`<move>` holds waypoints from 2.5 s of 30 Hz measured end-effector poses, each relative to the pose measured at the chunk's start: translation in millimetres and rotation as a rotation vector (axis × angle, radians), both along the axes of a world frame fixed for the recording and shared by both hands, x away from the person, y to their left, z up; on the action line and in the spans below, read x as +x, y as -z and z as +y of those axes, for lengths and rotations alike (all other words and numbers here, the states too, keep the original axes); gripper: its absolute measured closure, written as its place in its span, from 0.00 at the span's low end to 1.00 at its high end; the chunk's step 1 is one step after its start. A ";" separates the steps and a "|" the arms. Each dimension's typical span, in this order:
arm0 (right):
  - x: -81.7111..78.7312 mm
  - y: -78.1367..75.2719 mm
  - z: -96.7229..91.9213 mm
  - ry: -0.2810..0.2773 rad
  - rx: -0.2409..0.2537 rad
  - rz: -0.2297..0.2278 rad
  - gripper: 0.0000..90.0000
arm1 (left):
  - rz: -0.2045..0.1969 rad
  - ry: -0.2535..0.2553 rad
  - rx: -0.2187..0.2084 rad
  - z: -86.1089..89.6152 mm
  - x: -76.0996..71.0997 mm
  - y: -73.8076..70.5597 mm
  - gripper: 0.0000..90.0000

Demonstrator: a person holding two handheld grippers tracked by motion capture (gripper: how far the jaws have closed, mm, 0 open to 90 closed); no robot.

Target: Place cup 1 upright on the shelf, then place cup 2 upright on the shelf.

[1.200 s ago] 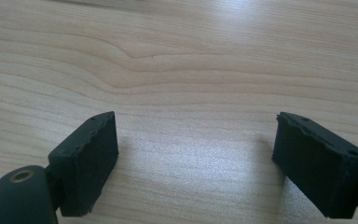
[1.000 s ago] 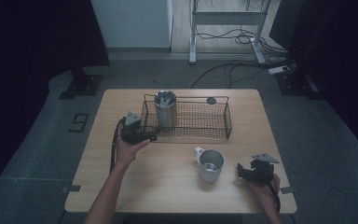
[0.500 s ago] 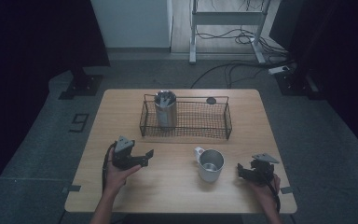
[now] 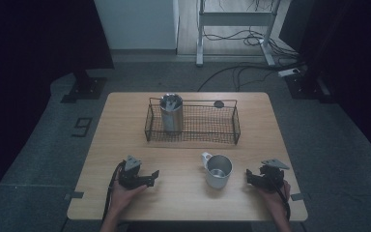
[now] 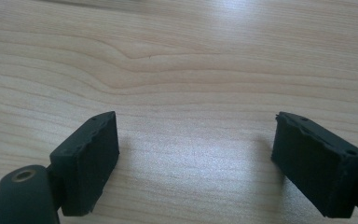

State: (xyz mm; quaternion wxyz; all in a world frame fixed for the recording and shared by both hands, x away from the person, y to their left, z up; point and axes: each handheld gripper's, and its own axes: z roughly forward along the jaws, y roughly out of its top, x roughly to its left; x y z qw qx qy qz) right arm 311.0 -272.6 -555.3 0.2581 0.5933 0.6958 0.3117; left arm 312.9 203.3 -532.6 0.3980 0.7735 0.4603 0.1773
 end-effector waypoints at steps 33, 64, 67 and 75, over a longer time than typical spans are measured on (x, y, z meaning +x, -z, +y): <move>-34.7 -39.9 1.4 -0.088 0.176 -0.148 0.18 | 0.037 0.012 0.002 -6.4 -1.7 10.8 0.14; -68.9 -87.5 56.8 -0.338 0.254 -0.224 0.14 | 0.071 -0.005 0.007 -9.2 0.3 12.7 0.16; -66.8 -86.4 65.7 -0.345 0.246 -0.215 0.14 | 0.068 -0.002 0.031 -12.2 -0.4 12.8 0.16; -64.2 -89.0 79.5 -0.348 0.243 -0.220 0.12 | 0.075 0.006 0.069 -16.0 0.2 13.3 0.16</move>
